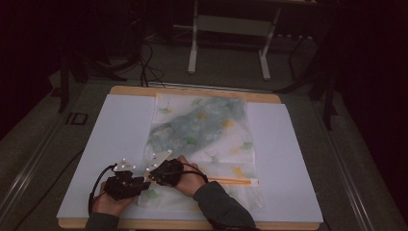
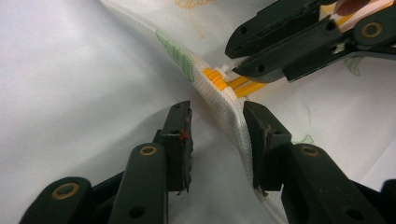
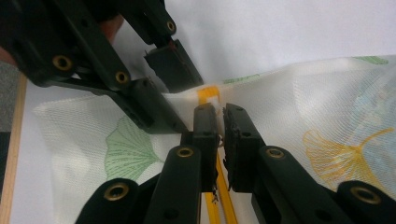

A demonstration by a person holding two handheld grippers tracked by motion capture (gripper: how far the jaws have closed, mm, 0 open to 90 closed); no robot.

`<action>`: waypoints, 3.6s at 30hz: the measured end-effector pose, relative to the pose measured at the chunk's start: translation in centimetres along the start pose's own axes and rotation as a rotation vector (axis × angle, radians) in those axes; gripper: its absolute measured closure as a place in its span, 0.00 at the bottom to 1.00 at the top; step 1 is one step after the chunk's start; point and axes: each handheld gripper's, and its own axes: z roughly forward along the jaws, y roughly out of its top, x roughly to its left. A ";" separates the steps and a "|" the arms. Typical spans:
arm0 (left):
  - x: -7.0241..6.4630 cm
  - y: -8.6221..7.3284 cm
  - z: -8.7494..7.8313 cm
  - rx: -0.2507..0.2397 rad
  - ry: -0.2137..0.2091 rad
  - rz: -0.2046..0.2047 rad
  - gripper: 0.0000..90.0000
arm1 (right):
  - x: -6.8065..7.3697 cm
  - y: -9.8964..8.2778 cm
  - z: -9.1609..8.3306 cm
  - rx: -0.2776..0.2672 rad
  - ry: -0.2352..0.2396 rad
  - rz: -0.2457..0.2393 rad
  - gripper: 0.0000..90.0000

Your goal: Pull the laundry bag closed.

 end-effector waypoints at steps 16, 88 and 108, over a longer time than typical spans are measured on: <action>0.3 -0.1 0.7 -0.003 -0.057 0.015 0.96 | 0.3 0.1 0.0 0.009 0.007 -0.022 0.94; 1.2 -0.6 -0.8 -0.115 -0.105 -0.038 0.98 | -0.9 -3.8 -1.9 0.200 -0.022 -0.046 0.94; 1.2 -0.6 -0.8 -0.107 -0.097 -0.036 0.98 | -1.2 -4.9 -3.2 0.243 -0.042 -0.050 0.94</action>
